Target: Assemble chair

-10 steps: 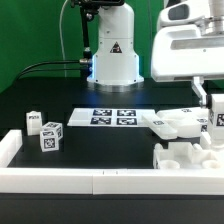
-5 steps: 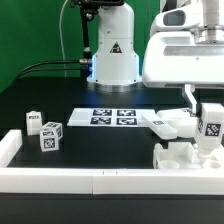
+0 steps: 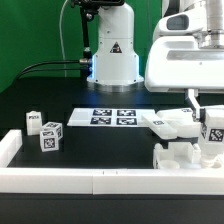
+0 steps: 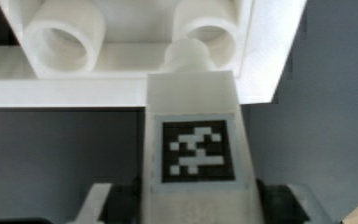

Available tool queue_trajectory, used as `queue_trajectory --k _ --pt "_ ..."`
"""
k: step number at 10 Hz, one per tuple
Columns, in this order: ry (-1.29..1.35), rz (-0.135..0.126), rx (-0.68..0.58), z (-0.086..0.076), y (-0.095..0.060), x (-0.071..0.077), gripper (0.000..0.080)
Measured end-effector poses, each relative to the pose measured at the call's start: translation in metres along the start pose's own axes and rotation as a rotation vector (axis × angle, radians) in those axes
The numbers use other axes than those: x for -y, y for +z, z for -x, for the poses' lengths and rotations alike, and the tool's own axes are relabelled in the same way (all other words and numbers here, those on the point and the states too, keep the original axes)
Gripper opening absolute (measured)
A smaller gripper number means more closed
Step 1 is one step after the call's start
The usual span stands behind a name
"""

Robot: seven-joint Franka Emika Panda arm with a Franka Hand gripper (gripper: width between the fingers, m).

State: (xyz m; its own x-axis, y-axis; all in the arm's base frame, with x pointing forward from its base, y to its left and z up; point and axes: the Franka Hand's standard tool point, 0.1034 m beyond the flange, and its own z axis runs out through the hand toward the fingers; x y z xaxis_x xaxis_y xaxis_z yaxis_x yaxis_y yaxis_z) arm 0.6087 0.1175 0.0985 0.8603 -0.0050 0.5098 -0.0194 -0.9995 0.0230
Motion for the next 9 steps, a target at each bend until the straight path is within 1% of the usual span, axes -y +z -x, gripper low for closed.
queue_trajectory --k 4,7,9 --pt "-0.013 -0.007 -0.034 -0.002 0.0024 0.008 0.0285" --pt "-0.017 -0.007 -0.053 -0.0013 0.0019 0.0084 0.0285" --pt "-0.016 -0.011 -0.047 0.0027 -0.0009 0.0094 0.0285"
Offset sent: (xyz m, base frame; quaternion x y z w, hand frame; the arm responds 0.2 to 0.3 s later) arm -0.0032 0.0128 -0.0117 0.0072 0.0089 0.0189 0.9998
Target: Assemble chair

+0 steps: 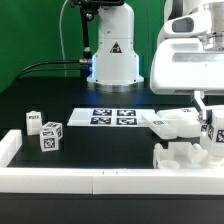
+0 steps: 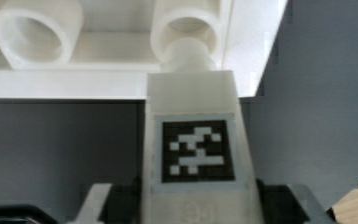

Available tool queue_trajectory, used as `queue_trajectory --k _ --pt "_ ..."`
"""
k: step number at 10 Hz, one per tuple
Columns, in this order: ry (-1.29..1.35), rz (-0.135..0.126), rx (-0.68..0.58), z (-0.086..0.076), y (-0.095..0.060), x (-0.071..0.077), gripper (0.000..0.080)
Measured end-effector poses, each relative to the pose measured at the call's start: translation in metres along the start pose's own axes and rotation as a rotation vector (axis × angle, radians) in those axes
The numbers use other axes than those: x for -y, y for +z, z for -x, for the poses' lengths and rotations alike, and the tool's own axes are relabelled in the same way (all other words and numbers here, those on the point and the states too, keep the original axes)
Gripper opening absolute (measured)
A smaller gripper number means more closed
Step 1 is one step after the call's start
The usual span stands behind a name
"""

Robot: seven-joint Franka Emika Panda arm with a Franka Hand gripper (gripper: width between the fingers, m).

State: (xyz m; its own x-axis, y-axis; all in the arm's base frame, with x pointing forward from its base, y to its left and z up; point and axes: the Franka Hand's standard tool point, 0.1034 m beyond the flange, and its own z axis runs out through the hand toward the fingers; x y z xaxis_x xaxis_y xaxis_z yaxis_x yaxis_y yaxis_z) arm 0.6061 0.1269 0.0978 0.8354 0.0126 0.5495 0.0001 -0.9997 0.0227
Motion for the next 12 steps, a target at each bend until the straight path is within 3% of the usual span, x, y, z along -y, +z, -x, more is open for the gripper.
queue_trajectory --k 7,12 --pt "-0.009 0.011 0.021 0.014 0.009 -0.004 0.0285" --pt "-0.018 0.02 -0.018 0.01 0.011 -0.01 0.0286"
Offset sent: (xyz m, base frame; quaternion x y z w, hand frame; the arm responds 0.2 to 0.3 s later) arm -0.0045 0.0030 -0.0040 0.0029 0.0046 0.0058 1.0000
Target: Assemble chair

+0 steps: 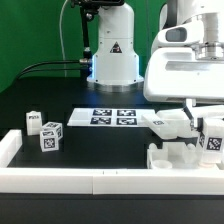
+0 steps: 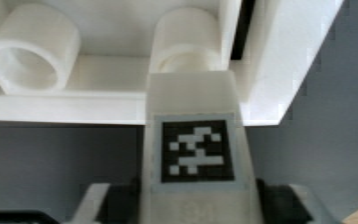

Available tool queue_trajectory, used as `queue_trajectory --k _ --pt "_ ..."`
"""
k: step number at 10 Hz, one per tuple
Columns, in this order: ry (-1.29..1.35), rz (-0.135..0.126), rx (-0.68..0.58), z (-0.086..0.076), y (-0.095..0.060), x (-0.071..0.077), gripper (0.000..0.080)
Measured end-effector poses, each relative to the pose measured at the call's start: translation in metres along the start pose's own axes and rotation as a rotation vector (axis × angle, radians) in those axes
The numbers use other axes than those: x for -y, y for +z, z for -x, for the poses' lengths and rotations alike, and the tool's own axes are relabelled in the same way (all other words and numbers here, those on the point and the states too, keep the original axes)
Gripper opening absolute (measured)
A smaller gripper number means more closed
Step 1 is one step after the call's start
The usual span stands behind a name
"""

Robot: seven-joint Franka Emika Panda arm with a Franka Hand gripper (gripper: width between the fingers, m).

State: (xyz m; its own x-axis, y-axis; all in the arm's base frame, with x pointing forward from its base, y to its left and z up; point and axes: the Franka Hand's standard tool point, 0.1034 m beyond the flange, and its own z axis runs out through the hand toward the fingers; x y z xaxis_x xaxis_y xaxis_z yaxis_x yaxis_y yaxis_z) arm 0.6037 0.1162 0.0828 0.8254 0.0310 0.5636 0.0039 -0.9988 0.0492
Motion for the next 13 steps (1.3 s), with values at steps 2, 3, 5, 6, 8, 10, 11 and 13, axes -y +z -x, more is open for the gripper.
queue_trajectory --k 2,3,5,6,8,10,11,13 --pt "0.001 -0.001 0.029 0.002 0.001 0.0 0.0513" --pt "0.015 0.0 0.035 -0.006 -0.002 -0.006 0.0623" --pt "0.05 -0.005 0.127 -0.012 0.0 -0.012 0.0648" --pt "0.058 -0.014 0.219 -0.013 0.002 -0.008 0.0648" --pt "0.078 -0.016 0.32 -0.01 0.007 -0.007 0.0649" --pt "0.115 -0.015 0.413 -0.008 0.008 -0.003 0.0649" --pt "0.13 -0.011 0.406 -0.008 0.009 -0.004 0.0649" --pt "0.166 -0.004 0.406 -0.008 0.009 -0.004 0.0511"
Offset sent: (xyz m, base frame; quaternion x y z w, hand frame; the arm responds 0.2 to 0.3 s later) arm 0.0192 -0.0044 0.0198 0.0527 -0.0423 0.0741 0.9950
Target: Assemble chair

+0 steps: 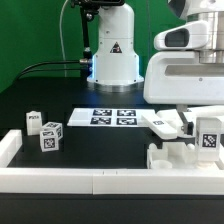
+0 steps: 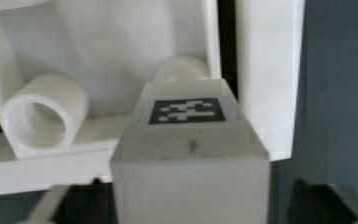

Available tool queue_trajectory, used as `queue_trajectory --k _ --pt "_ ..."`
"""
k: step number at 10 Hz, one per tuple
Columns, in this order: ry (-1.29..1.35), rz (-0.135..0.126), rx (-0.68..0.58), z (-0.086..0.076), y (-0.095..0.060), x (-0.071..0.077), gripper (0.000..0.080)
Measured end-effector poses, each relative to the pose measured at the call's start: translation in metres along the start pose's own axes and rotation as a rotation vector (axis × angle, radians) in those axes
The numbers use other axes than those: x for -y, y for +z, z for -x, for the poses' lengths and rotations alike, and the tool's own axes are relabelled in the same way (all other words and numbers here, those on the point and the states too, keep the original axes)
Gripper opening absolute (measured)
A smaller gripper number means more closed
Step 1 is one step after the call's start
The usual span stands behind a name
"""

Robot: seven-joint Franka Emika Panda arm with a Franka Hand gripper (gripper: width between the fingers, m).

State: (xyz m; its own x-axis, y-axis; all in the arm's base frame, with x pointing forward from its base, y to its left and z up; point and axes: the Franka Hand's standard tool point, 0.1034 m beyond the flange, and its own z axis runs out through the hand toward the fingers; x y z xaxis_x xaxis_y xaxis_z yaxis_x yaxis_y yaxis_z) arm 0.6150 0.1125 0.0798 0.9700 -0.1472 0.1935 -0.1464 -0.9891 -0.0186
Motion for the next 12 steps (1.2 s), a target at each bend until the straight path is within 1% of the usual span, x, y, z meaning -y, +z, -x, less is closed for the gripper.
queue_trajectory --k 1,2,4,6,8,9,10,11,12 --pt "0.091 -0.001 0.0 0.0001 0.0 0.0003 0.0333" --pt "0.157 -0.001 0.0 0.0001 0.0 0.0003 0.0284" --pt "0.312 0.001 0.004 -0.0012 0.0013 -0.0011 0.0284" --pt "0.611 -0.013 0.019 -0.0017 0.0028 -0.0067 0.0284" --pt "0.95 -0.037 0.036 -0.0001 0.0048 -0.0088 0.0284" --pt "1.076 -0.04 0.045 0.0016 0.0049 -0.0092 0.0284" --pt "1.226 -0.028 0.055 0.0038 0.0046 -0.0084 0.0285" --pt "1.283 -0.021 0.058 0.0046 0.0043 -0.0084 0.0285" --pt "1.269 -0.021 0.057 0.0046 0.0044 -0.0087 0.0286"
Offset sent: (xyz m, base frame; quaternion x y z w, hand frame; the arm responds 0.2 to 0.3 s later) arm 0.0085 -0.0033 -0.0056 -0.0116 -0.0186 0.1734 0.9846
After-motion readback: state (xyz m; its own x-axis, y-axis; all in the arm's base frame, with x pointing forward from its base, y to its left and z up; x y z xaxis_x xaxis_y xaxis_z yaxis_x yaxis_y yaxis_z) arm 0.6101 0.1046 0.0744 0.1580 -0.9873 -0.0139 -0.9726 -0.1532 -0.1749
